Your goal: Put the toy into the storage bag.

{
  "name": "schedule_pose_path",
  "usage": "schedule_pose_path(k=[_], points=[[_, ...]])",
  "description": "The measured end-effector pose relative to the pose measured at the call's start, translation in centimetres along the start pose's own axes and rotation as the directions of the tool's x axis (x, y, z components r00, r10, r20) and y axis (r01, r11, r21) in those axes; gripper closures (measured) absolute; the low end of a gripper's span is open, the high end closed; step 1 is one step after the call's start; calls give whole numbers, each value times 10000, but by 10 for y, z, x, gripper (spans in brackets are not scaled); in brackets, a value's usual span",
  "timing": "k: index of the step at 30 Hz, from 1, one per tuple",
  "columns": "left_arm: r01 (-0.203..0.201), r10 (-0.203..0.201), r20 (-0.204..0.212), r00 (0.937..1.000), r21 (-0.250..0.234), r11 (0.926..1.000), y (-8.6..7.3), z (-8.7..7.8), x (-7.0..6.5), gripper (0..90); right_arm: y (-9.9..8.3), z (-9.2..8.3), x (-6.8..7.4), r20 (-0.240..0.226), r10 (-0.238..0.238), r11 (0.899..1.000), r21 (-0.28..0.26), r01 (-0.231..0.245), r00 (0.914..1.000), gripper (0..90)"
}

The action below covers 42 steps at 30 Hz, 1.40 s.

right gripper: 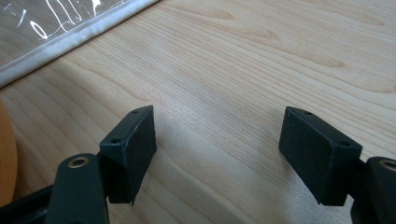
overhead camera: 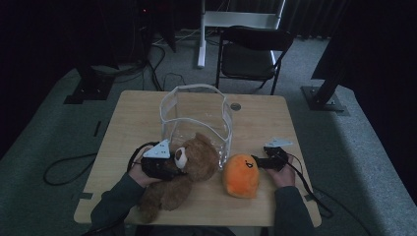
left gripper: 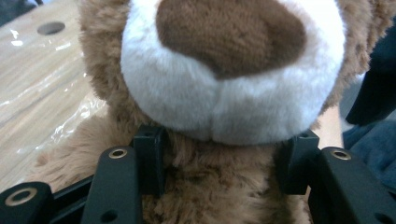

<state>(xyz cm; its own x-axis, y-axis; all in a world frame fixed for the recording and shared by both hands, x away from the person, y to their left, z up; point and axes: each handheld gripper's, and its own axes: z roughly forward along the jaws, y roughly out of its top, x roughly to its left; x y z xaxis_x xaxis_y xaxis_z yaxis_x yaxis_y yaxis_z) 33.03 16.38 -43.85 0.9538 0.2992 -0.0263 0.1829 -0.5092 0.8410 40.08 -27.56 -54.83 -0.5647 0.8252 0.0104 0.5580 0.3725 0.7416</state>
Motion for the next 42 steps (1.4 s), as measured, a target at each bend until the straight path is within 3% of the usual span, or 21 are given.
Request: schedule_pose_path(k=[6,18,34,42], points=[[420,-368,470,9982,-1145,9925,-3,-13,4,476,0,0,0,-2,13,10000,-7,-13,10000,264],[858,-614,1071,9924,-2410,9667,0,-26,9,475,0,0,0,2,-7,10000,-5,7,10000,264],[1022,-714,1102,9913,-3063,9464,3,-36,10,477,0,0,0,5,-12,10000,5,12,10000,264],[1094,-770,1122,9907,-3201,9410,2,-41,12,476,0,0,0,1,-8,10000,-4,8,10000,264]])
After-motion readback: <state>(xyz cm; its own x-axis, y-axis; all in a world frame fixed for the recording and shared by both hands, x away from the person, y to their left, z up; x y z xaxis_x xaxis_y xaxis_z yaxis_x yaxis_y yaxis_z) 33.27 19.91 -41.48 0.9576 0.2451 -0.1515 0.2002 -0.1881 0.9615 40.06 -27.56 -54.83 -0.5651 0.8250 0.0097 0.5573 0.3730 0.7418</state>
